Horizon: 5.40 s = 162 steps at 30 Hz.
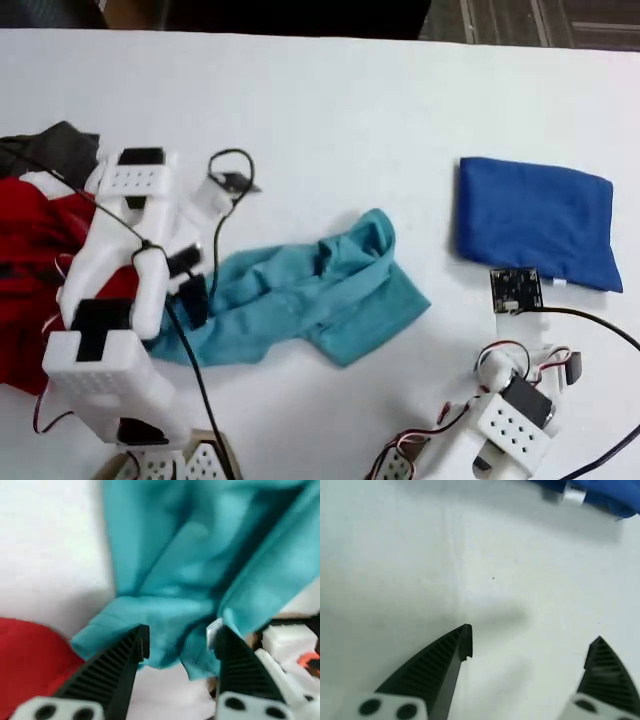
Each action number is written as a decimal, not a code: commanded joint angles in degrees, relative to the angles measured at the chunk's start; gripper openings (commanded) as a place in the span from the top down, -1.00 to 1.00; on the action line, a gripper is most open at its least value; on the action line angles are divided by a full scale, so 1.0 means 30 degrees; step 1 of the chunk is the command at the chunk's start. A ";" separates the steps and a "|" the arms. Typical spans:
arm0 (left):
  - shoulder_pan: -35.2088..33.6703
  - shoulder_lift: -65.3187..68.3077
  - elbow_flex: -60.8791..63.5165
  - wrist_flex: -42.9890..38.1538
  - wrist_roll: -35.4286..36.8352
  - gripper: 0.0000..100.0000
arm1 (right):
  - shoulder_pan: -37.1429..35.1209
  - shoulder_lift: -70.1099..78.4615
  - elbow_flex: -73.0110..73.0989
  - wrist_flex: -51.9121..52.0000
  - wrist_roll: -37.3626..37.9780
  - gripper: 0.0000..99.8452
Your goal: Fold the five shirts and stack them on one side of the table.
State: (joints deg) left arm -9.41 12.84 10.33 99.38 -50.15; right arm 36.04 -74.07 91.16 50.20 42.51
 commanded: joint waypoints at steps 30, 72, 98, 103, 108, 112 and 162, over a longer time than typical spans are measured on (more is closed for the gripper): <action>-0.0088 -0.9143 0.4029 0.1026 -0.3516 0.95 | 0.0073 0.0220 -0.0059 -0.0308 -0.0029 0.28; 0.0440 -0.7853 0.6432 -0.1289 -0.9026 0.53 | 0.0073 0.0220 -0.0059 -0.0308 -0.0088 0.28; 0.0410 -0.3399 -0.3853 -0.0410 -0.4132 0.95 | 0.0073 0.0220 -0.0059 -0.0308 -0.0117 0.28; 0.0410 -0.3370 -0.9304 -0.0498 -0.0205 0.95 | -0.0806 0.0396 -0.0908 0.0220 -0.0176 0.28; 0.0234 -0.3458 -0.9626 0.0938 -0.0059 0.95 | -0.5201 0.2125 -0.8791 0.5758 -0.3692 0.28; -0.0352 -0.3634 -0.8249 0.0967 -0.0029 0.95 | -0.9626 0.7311 -1.7055 0.8894 -0.6330 0.28; -0.2462 -0.3458 -0.2007 -0.0821 0.3048 0.95 | -1.8359 3.3304 -3.8007 1.5516 -0.6623 0.96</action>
State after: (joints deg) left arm -16.44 2.99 4.97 97.89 -41.71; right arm -20.22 29.58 -20.75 97.14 22.11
